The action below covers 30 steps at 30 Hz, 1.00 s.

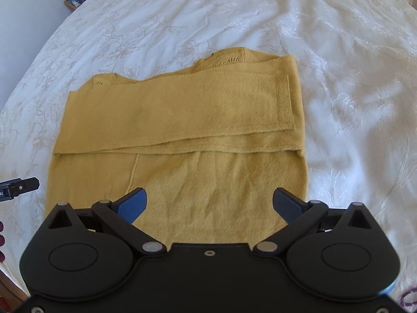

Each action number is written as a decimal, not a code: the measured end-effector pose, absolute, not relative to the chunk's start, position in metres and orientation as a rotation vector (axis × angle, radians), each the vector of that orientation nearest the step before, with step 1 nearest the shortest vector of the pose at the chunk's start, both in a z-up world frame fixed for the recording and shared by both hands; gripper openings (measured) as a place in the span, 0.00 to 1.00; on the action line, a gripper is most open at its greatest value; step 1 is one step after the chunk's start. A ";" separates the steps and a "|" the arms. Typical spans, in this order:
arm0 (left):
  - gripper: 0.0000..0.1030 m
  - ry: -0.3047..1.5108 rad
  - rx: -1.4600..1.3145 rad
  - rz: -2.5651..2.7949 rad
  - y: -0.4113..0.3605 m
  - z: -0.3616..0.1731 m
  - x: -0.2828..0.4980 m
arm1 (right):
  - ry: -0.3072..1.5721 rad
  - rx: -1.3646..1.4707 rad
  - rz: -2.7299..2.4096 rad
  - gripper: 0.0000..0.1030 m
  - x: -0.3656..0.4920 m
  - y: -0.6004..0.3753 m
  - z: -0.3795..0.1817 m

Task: Fold small clothes
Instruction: 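Pull both tools back from the sweater with sleeves folded in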

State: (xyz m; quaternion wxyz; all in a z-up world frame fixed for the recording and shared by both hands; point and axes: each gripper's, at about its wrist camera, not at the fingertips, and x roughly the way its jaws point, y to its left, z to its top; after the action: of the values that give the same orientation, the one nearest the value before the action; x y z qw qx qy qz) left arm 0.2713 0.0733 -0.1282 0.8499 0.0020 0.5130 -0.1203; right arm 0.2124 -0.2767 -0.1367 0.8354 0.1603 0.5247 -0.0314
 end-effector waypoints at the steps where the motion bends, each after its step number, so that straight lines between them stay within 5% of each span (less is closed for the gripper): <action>1: 1.00 1.079 0.001 -0.255 0.075 -0.127 0.267 | 1.112 0.341 -0.067 0.99 0.207 -0.273 -0.136; 30: 1.00 1.104 -0.003 -0.279 0.091 -0.130 0.098 | 1.103 0.406 -0.088 0.99 0.026 -0.259 -0.142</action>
State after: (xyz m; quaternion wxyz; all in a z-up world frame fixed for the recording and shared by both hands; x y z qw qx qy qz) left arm 0.0983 0.0908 -0.1305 0.8422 -0.0015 0.5227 -0.1320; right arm 0.0263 -0.2588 -0.1416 0.8313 0.1916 0.5200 -0.0415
